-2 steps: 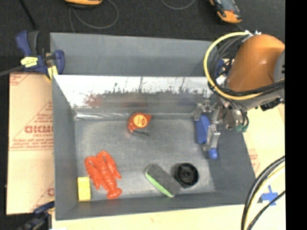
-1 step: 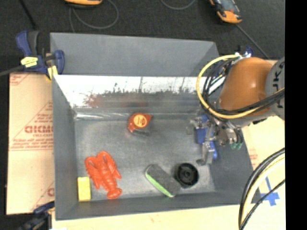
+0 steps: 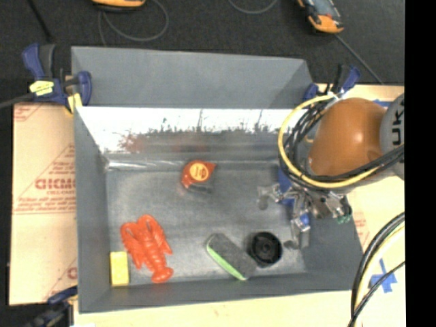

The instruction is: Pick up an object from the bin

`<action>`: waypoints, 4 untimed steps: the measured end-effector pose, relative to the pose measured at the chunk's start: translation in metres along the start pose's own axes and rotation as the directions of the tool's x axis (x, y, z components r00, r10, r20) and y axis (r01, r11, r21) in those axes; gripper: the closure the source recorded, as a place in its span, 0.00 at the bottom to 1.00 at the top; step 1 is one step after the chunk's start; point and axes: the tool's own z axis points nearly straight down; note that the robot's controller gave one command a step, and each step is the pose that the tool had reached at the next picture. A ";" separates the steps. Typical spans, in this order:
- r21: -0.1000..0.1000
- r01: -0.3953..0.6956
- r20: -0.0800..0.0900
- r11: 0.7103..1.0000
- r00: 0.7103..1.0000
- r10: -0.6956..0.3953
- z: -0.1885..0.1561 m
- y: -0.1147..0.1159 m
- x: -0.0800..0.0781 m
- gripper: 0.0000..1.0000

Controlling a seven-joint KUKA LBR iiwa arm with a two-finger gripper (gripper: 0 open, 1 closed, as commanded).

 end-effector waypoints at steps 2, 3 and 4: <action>0.006 0.331 0.006 0.944 0.944 -0.331 0.055 0.004 0.019 0.00; 0.011 0.440 0.013 0.898 0.898 -0.440 0.074 0.002 0.023 1.00; 0.011 0.440 0.013 0.898 0.898 -0.440 0.074 0.002 0.023 1.00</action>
Offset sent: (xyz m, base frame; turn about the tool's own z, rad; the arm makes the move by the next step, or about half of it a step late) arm -0.0244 -0.0009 -0.0785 -0.3849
